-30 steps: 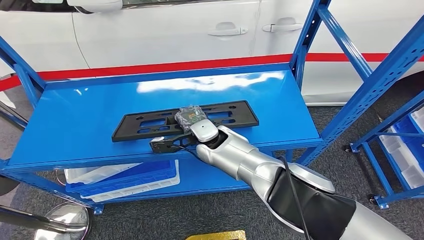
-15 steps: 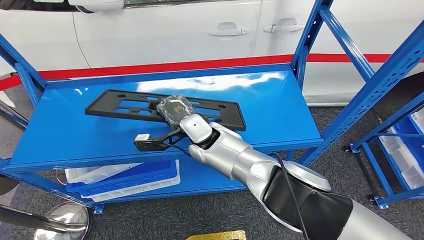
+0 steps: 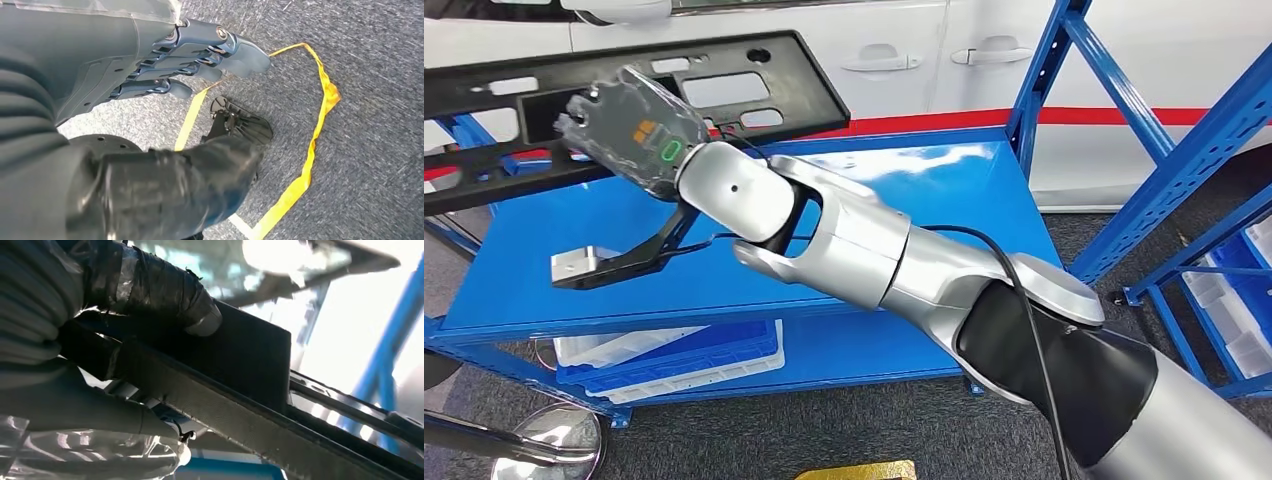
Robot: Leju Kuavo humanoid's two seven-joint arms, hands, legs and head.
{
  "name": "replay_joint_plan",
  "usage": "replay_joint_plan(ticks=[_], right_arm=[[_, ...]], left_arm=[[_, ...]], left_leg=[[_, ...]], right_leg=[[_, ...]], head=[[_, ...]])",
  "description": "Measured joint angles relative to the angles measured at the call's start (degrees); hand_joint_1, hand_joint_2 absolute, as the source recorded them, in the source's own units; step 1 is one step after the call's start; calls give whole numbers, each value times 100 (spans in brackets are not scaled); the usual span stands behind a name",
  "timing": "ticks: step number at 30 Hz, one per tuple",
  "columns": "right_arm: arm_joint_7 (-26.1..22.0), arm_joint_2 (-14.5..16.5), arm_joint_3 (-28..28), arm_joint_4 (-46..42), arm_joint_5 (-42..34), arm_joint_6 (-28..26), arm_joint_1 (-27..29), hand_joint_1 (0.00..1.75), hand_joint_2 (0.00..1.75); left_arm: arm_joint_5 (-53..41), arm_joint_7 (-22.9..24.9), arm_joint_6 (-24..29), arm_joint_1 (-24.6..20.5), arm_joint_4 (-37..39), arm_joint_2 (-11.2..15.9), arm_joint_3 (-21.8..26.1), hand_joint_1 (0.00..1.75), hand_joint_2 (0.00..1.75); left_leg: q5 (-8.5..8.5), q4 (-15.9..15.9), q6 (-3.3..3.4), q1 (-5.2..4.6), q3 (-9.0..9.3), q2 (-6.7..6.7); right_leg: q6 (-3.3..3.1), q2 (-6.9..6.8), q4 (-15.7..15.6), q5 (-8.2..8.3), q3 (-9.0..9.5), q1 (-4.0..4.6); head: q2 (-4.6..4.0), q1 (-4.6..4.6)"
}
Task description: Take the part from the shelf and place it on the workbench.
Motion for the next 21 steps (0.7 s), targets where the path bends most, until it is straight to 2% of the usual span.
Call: replay_joint_plan(ticks=[8,21], right_arm=[[7,-211,188,-1047,53,124,-272,175,175],[-6,-422,365,-1766,154,218,-324,175,175]], left_arm=[[14,-16,41,21,0,-27,0,0,175],[7,-34,50,25,0,-61,0,0,175]], left_leg=[[-4,-1,-6,-1,4,1],[-4,-1,-6,0,9,1]], right_leg=[[0,0,-5,1,7,-1],[0,1,-11,0,15,0]], head=[[0,0],[0,-1]])
